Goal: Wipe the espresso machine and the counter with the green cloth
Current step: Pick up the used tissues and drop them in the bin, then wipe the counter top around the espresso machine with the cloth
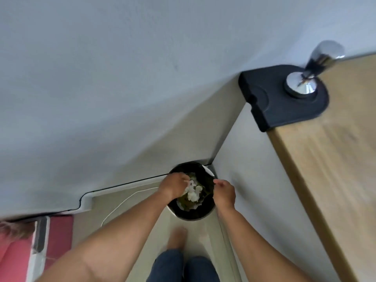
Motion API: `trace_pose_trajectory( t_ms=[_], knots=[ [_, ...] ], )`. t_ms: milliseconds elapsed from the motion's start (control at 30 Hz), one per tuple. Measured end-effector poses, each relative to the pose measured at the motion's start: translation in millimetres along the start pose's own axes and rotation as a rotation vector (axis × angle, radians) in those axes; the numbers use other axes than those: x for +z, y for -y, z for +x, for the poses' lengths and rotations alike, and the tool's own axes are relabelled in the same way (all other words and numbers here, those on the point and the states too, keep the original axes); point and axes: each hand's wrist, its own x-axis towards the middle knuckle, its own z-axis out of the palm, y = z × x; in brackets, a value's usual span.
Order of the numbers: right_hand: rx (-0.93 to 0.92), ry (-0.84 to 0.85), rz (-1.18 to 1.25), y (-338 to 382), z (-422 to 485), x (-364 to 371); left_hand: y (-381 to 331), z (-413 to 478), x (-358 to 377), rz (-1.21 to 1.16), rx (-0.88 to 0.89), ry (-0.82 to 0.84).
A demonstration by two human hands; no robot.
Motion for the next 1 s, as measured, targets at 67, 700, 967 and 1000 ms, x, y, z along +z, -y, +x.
trace_pose_trajectory(
  t_ms=[67, 700, 967, 1000],
  knots=[
    [-0.054, 0.004, 0.032, 22, -32, -20, -22, -30, -25, 0.025, 0.042, -0.049],
    [-0.436, -0.31, 0.35, 76, -251, -321, -314, -283, -69, 0.219, 0.802, -0.057],
    [-0.079, -0.866, 0.242, -85, -305, -448, -426, -348, 84, 0.589, 1.161, 0.279],
    [-0.045, -0.921, 0.211, -101, -310, -454, -430, -351, 97, 0.634, 1.177, 0.289]
  ],
)
